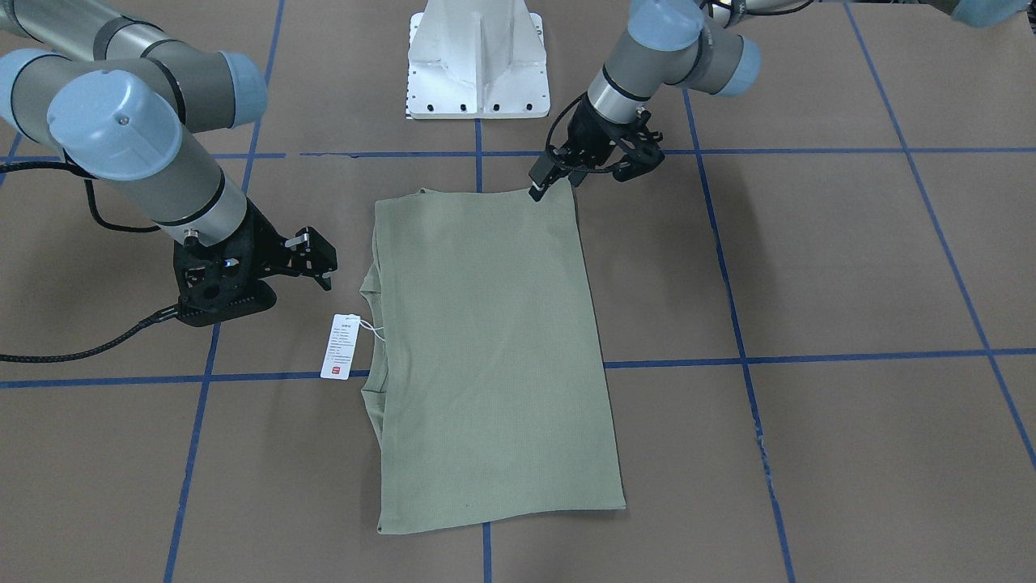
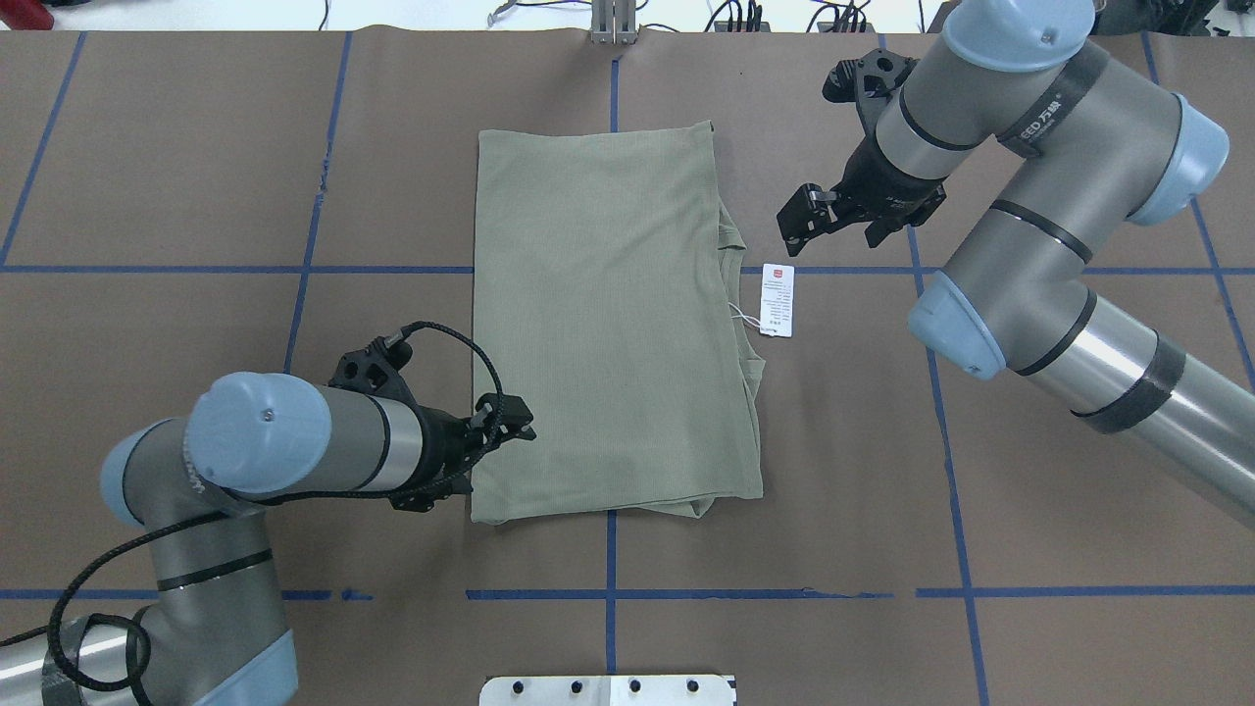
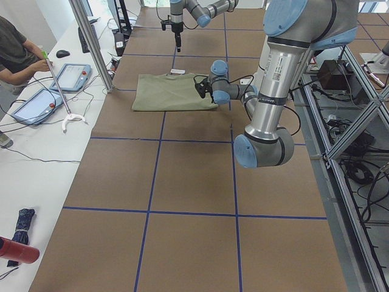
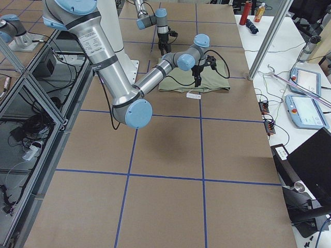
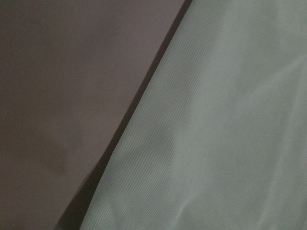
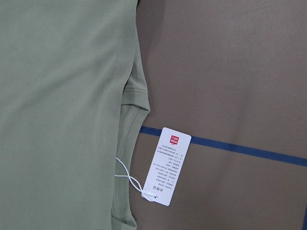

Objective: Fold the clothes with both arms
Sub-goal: 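Move the left gripper to the shirt's near corner while the right gripper lifts away, then lower the right gripper to the shirt's other near corner beside the tag, then grasp the near corners of the shirt with both grippers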

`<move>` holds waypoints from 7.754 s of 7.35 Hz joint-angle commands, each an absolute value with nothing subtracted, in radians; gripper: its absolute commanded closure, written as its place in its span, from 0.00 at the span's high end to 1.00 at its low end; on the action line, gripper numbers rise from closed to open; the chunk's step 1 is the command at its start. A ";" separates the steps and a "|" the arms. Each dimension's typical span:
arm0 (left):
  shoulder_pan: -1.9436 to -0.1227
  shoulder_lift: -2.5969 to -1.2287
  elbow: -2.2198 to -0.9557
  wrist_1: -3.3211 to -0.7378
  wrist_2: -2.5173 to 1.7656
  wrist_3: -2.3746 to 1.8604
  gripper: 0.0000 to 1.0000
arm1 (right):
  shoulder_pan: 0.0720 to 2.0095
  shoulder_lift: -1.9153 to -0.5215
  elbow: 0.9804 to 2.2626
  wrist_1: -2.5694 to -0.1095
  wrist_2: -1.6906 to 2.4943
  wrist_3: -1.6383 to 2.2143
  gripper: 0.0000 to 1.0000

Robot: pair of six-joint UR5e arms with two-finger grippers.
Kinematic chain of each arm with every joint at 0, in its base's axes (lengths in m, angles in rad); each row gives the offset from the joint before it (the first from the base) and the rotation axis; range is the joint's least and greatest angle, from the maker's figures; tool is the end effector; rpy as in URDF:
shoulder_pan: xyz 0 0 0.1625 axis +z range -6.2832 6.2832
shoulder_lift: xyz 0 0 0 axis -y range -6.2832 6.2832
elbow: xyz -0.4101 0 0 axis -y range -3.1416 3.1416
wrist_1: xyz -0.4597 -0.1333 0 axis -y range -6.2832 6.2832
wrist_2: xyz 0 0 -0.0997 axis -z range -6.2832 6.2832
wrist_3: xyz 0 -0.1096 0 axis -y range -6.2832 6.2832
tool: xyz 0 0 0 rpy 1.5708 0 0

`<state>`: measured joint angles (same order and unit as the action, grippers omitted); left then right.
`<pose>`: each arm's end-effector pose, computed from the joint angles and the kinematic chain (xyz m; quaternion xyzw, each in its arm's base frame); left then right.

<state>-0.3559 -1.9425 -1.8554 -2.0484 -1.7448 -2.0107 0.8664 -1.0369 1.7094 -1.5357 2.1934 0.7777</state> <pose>0.5724 -0.3347 0.2194 -0.0957 0.5315 -0.2826 0.7928 -0.4017 -0.5798 0.2320 0.0494 -0.4346 -0.0733 0.8963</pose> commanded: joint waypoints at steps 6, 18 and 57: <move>-0.308 -1.967 -1.855 -1.848 -1.683 -2.020 0.99 | 0.862 -1.042 1.701 -1.532 2.191 0.784 1.00; -0.305 -1.970 -1.876 -1.848 -1.664 -2.023 0.00 | 0.845 -1.061 1.706 -1.523 2.192 0.857 1.00; -0.184 -1.968 -2.206 -1.514 -1.667 -1.990 0.00 | 0.277 -1.212 2.142 -1.525 1.758 1.919 0.00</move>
<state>-0.1535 -1.9634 -2.2359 -1.5168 -1.6687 -2.0138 0.2457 -1.2510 2.1802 -1.5295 1.7692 1.9295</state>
